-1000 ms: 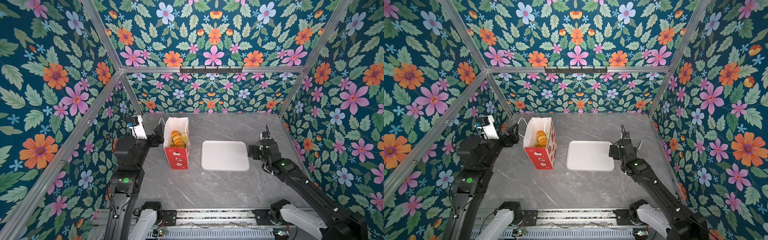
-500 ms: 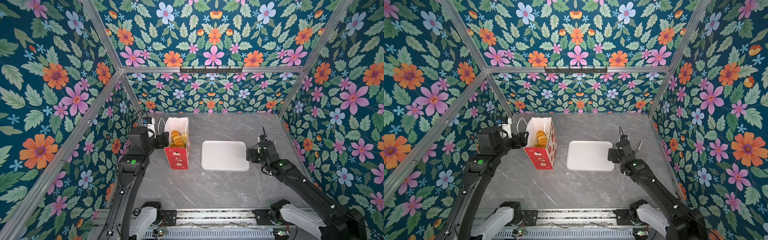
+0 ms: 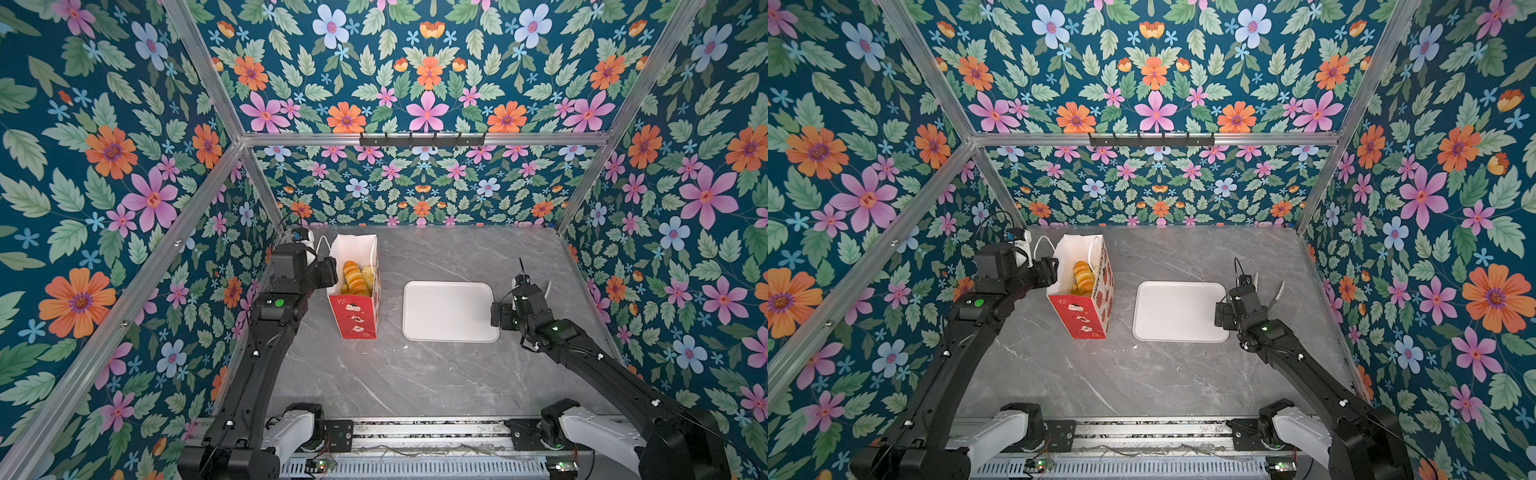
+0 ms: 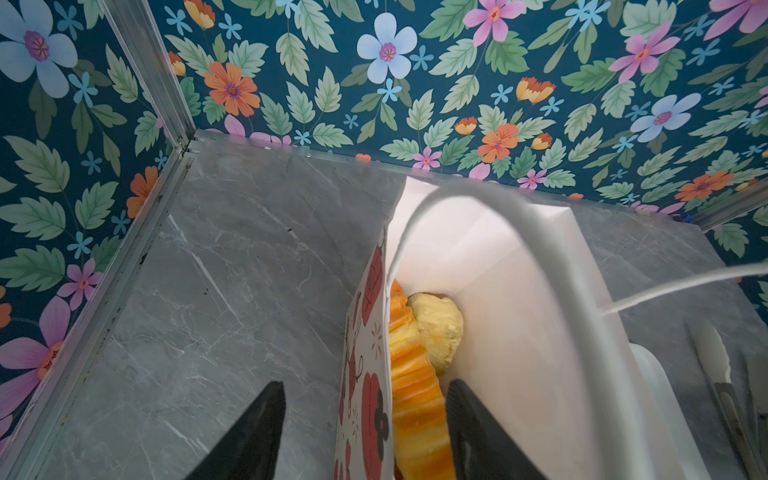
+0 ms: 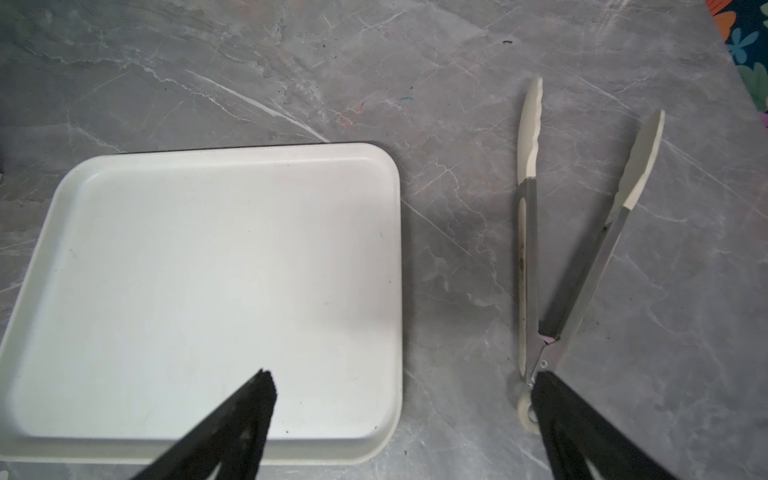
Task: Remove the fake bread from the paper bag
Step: 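Move the left gripper to the bag rim while the right reaches toward the tongs, then tip the bag toward the tray with the left gripper while the right grasps the tongs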
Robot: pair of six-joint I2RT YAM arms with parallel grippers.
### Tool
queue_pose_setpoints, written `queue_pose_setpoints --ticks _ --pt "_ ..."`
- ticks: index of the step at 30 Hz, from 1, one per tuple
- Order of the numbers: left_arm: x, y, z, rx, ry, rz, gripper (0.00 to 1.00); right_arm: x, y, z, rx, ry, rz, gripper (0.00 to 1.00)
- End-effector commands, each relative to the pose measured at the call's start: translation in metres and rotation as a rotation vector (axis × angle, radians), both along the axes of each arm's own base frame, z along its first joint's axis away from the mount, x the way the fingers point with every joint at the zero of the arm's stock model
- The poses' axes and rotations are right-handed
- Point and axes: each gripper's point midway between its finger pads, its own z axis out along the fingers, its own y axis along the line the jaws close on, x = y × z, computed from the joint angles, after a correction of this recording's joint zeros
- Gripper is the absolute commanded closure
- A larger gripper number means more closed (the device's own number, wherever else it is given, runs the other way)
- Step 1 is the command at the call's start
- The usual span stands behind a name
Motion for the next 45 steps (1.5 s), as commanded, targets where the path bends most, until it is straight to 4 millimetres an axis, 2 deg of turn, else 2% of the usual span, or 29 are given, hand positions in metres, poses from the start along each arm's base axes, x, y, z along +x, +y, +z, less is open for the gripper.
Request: queue_pose_setpoints --ticks 1,7,14,24,29,30,38,45 --pt "0.004 0.001 0.002 -0.002 -0.010 0.010 0.40 0.002 -0.003 0.003 -0.012 -0.017 -0.015 0.02" --pt "0.007 -0.001 -0.010 0.005 0.029 0.005 0.42 0.003 -0.002 -0.001 -0.009 -0.009 -0.015 0.02" --pt "0.010 -0.005 -0.012 -0.001 0.037 -0.007 0.47 0.003 -0.003 -0.006 -0.011 0.003 -0.020 0.02" --pt "0.017 -0.015 -0.015 -0.026 0.046 -0.044 0.73 0.001 -0.005 -0.016 -0.026 0.032 -0.032 0.02" --pt "0.024 -0.020 -0.015 -0.039 0.050 -0.068 0.98 0.001 -0.006 -0.019 -0.033 0.043 -0.039 0.02" --pt "0.026 -0.021 -0.015 -0.038 0.053 -0.070 1.00 0.001 -0.006 -0.019 -0.034 0.042 -0.039 0.02" --pt "0.049 -0.019 -0.001 -0.011 0.029 -0.059 1.00 0.000 -0.012 -0.017 -0.065 0.054 -0.054 0.02" --pt "0.079 0.001 0.036 0.155 -0.006 0.007 1.00 -0.004 -0.028 -0.014 -0.072 0.089 -0.120 0.02"
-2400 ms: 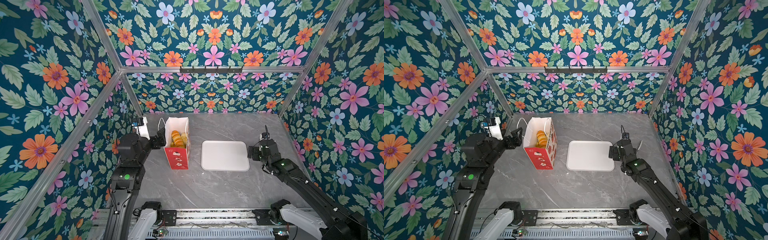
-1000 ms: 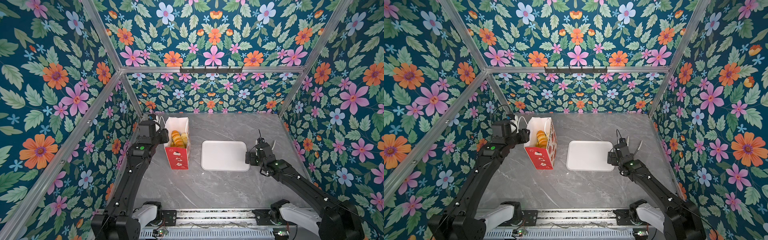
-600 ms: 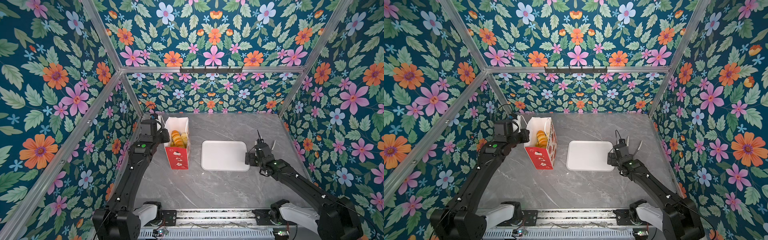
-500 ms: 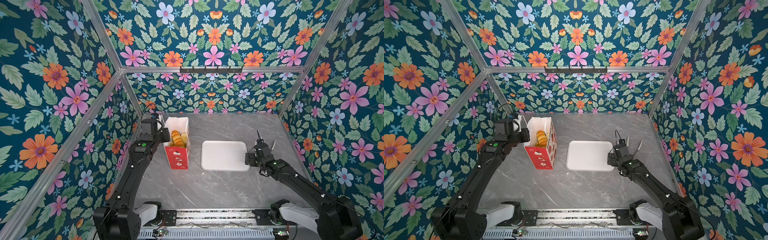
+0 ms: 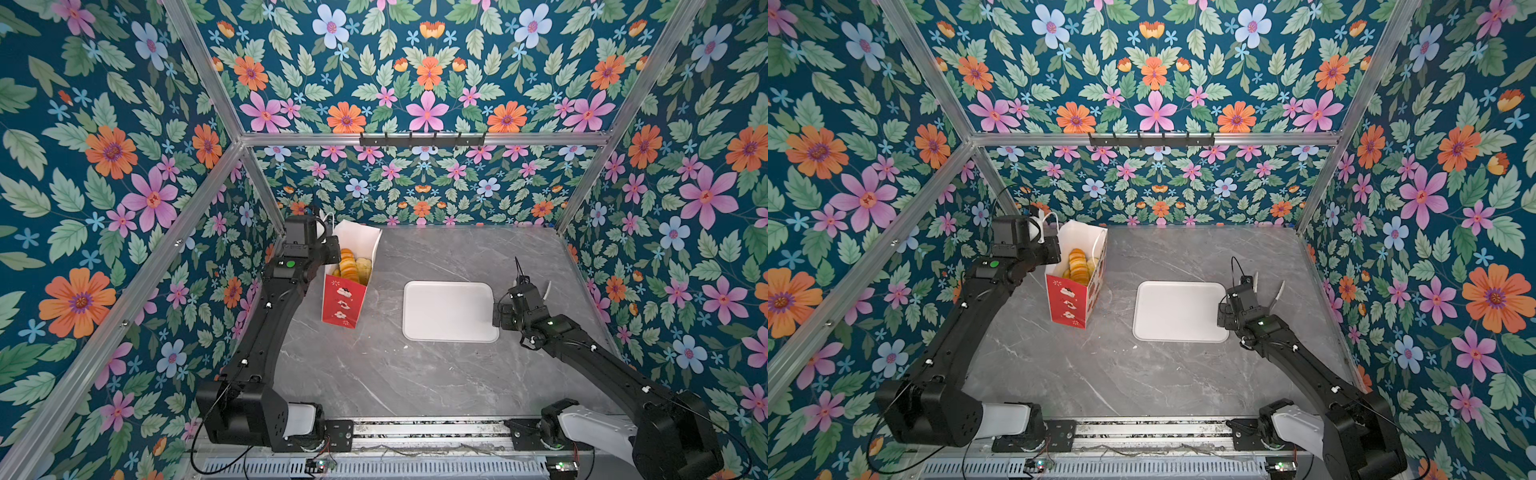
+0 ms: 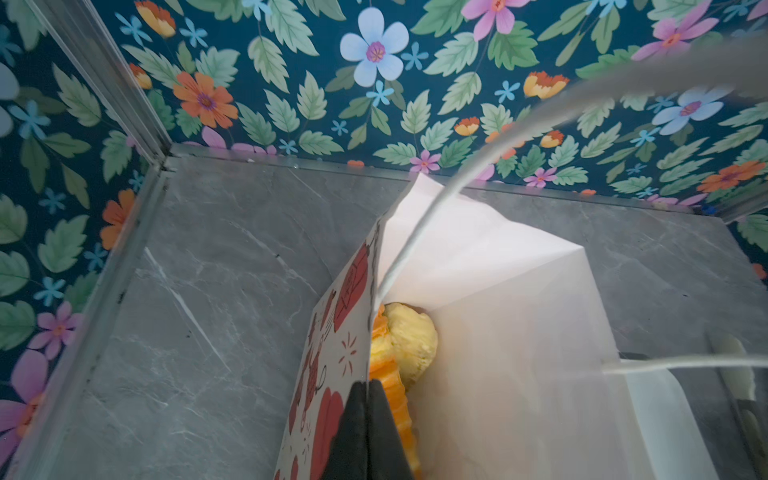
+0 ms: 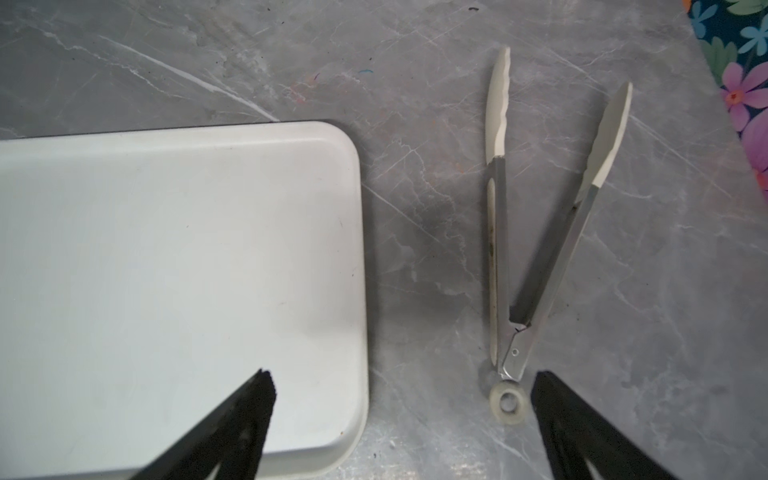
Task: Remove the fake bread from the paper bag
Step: 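Tip the bag toward the tray with the left gripper while the right grasps the tongs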
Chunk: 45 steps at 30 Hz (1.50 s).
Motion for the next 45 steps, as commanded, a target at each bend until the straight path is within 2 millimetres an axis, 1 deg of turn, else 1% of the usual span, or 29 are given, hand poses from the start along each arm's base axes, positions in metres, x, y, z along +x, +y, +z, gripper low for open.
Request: queue_pose_setpoints --ticks 1,3,5,7,10,14,16,18,22,25,28,32,34,39,45 --pt "0.016 0.015 0.023 0.110 -0.051 0.043 1.00 -0.006 -0.013 0.001 -0.008 0.026 -0.061 0.02" --pt "0.025 0.016 0.031 0.136 -0.059 0.045 1.00 -0.009 -0.021 0.002 0.010 0.037 -0.096 0.02" --pt "0.033 0.011 0.034 0.134 -0.068 0.022 1.00 -0.013 -0.028 0.001 0.023 0.049 -0.131 0.02" --pt "0.039 0.002 0.030 0.126 -0.071 -0.008 1.00 -0.017 -0.035 -0.003 0.034 0.071 -0.162 0.02" --pt "0.047 -0.014 0.014 0.133 -0.054 -0.055 1.00 -0.022 -0.041 -0.007 0.034 0.106 -0.187 0.02" --pt "0.054 -0.039 -0.015 0.193 -0.003 -0.090 1.00 -0.027 -0.045 -0.009 0.034 0.158 -0.210 0.01" --pt "0.055 -0.053 -0.027 0.216 0.014 -0.106 1.00 -0.030 -0.046 -0.010 0.050 0.176 -0.223 0.01" --pt "0.055 -0.069 -0.032 0.207 0.013 -0.131 1.00 -0.033 -0.049 -0.011 0.067 0.190 -0.243 0.01" --pt "0.051 -0.099 -0.037 0.121 0.001 -0.191 1.00 -0.041 -0.059 -0.015 0.122 0.217 -0.307 0.01" --pt "0.043 -0.115 -0.038 0.084 -0.018 -0.220 1.00 -0.048 -0.065 -0.022 0.196 0.247 -0.352 0.01" --pt "0.035 -0.126 -0.040 0.028 -0.031 -0.252 1.00 -0.049 -0.067 -0.026 0.227 0.264 -0.353 0.01" --pt "0.027 -0.132 -0.048 -0.008 -0.032 -0.272 1.00 -0.042 -0.065 -0.034 0.227 0.302 -0.338 0.01" --pt "0.023 -0.136 -0.052 -0.028 -0.028 -0.284 1.00 -0.036 -0.064 -0.041 0.229 0.326 -0.337 0.01" --pt "0.015 -0.143 -0.061 -0.064 -0.021 -0.310 1.00 -0.012 -0.069 -0.053 0.208 0.363 -0.350 0.01" --pt "0.005 -0.144 -0.067 -0.089 -0.023 -0.323 1.00 0.017 -0.076 -0.068 0.146 0.432 -0.340 0.01"
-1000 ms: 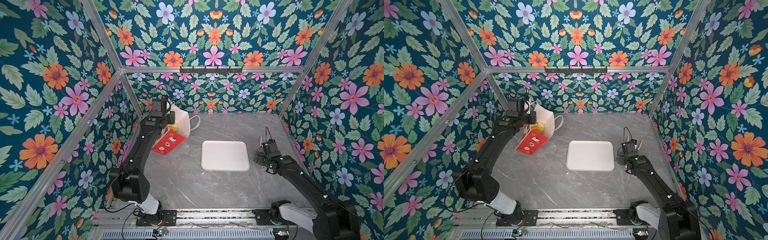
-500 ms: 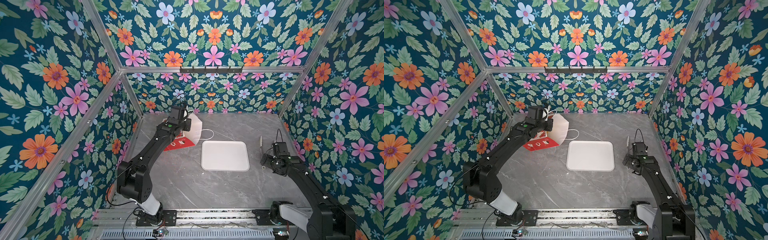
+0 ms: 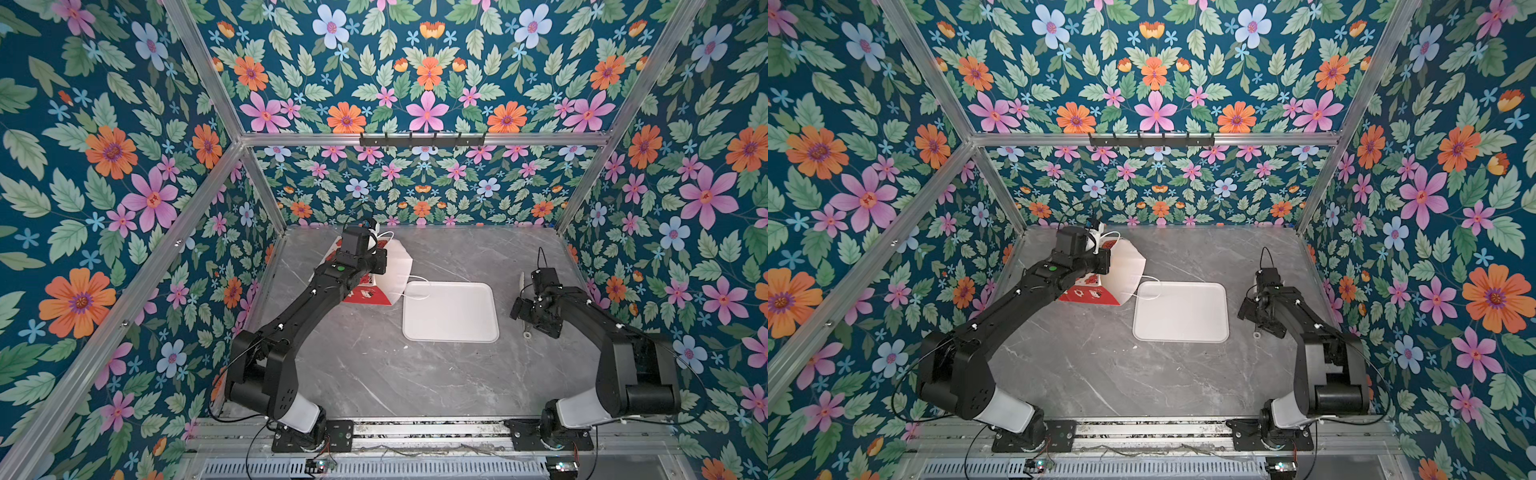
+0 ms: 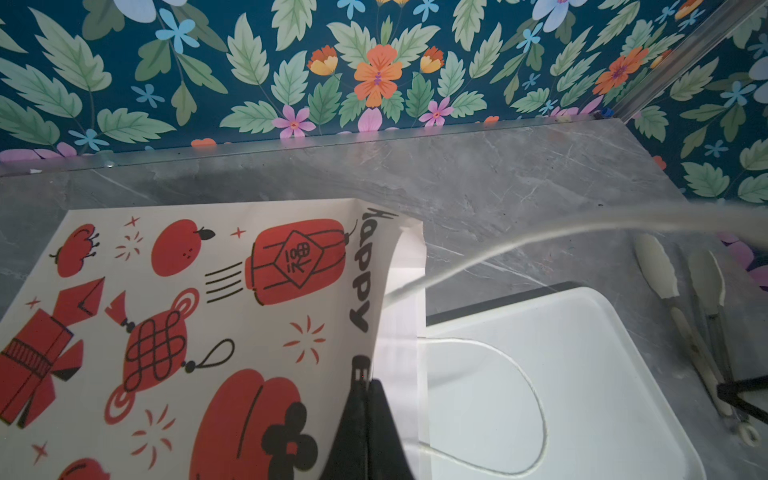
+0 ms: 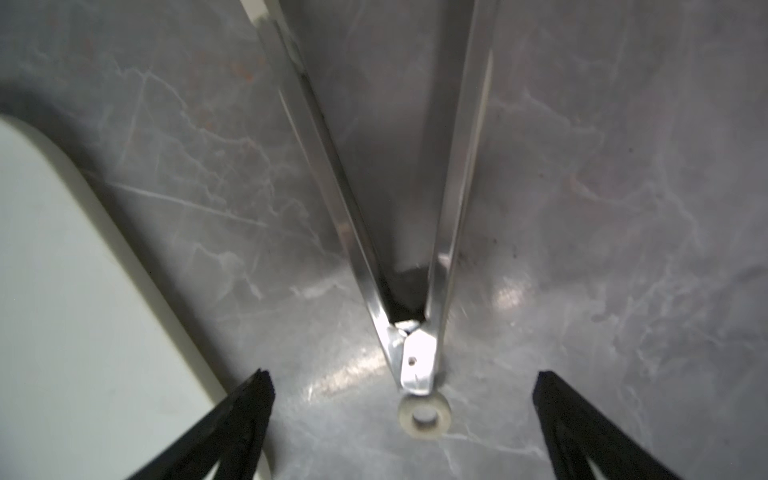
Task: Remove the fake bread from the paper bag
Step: 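Tip the bag toward the tray with the left gripper while the right grasps the tongs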
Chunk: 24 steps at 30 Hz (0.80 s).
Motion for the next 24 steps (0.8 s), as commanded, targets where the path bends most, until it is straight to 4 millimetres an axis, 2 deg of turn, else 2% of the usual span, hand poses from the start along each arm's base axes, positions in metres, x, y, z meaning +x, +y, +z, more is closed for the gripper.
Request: queue_pose_setpoints --ticks 1,3,5,9,12,17,21,24 --pt "0.000 -0.004 0.012 -0.049 -0.046 -0.009 1.00 0.011 -0.007 -0.005 -0.041 0.025 0.014 0.02" --pt "-0.002 -0.004 0.012 -0.054 -0.047 -0.010 1.00 0.017 -0.009 -0.009 -0.052 0.033 0.013 0.03" --pt "-0.004 -0.003 0.012 -0.060 -0.051 -0.012 1.00 0.016 -0.008 -0.021 -0.046 0.080 0.017 0.04" --pt "-0.007 -0.004 0.012 -0.068 -0.054 -0.018 1.00 0.015 -0.007 -0.030 -0.038 0.094 -0.004 0.08" --pt "-0.007 -0.006 0.012 -0.075 -0.055 -0.025 1.00 0.017 -0.010 -0.030 -0.053 0.100 -0.001 0.21" --pt "-0.008 -0.006 0.015 -0.085 -0.060 -0.027 1.00 0.015 -0.018 -0.034 -0.038 0.109 -0.020 0.36" --pt "-0.010 -0.005 0.018 -0.087 -0.068 -0.026 1.00 0.010 -0.023 -0.036 -0.041 0.108 -0.019 0.62" --pt "-0.011 -0.004 0.020 -0.087 -0.072 -0.023 1.00 0.007 -0.022 -0.038 -0.039 0.111 -0.005 0.75"
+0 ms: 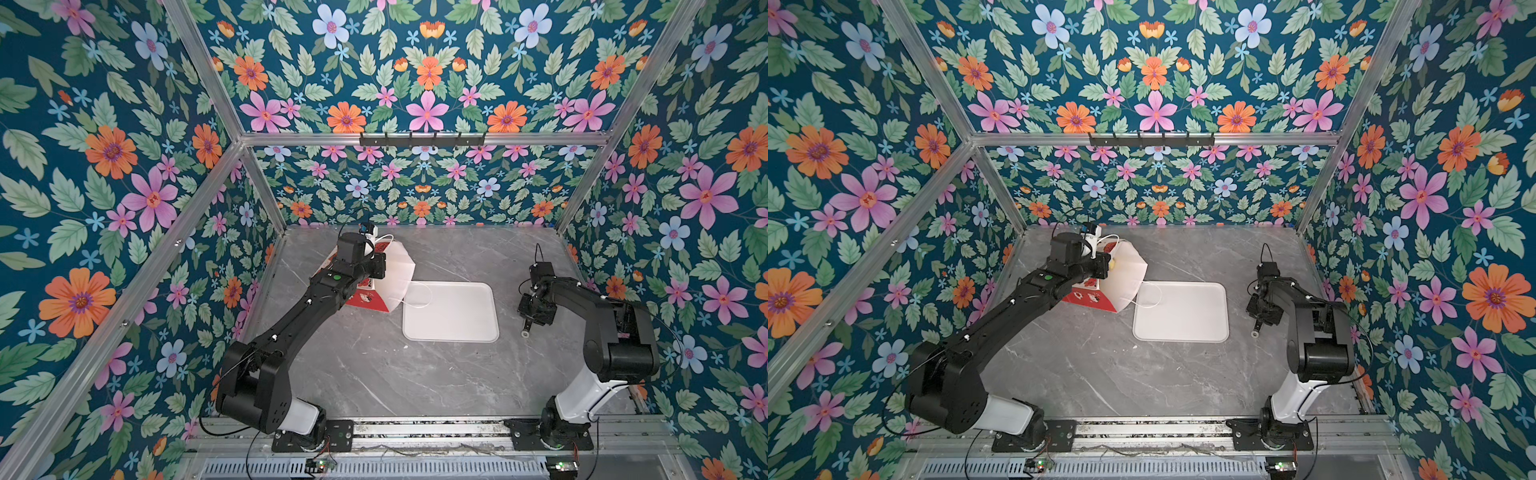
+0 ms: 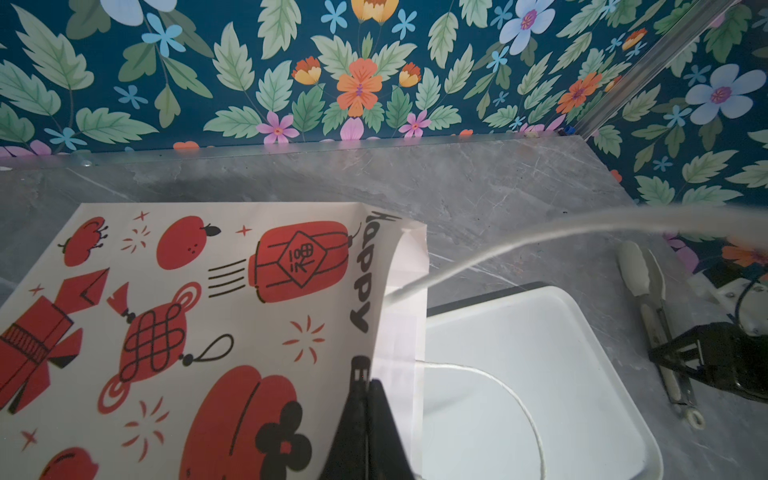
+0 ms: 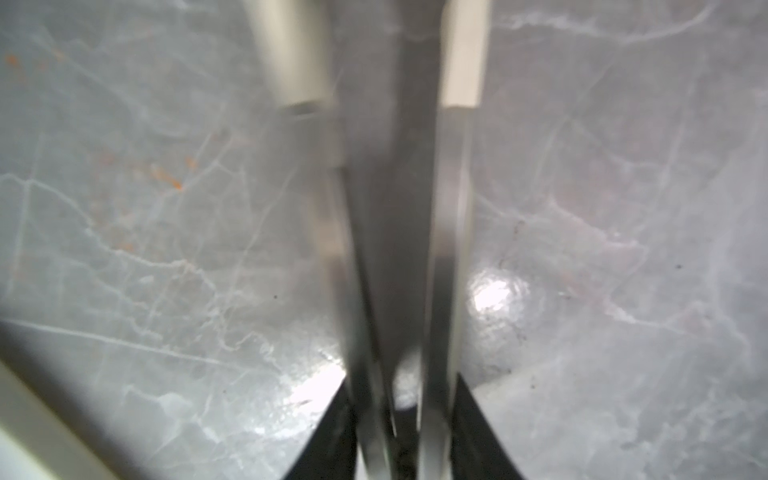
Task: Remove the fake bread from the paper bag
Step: 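Tip the bag toward the tray with the left gripper while the right grasps the tongs, then carry the tongs with the right gripper toward the tipped bag opening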
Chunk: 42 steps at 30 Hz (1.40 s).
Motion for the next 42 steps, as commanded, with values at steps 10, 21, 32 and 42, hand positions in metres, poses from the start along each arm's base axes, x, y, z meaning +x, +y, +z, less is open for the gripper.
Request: queue_pose_setpoints --ticks 10,21,32,42 --pt "0.000 -0.002 0.013 -0.009 -0.040 -0.014 1.00 -0.013 0.064 0.064 -0.007 -0.107 0.325 1.00" --pt "-0.005 -0.023 -0.001 -0.024 -0.020 -0.075 1.00 -0.096 0.216 0.148 0.231 -0.192 0.973 1.00" --pt "-0.043 -0.053 -0.013 0.014 -0.047 -0.200 1.00 -0.147 0.279 0.114 0.335 -0.037 1.203 1.00" --pt "-0.065 -0.057 -0.018 0.030 -0.068 -0.237 1.00 -0.122 0.300 0.100 0.309 -0.037 1.198 0.98"
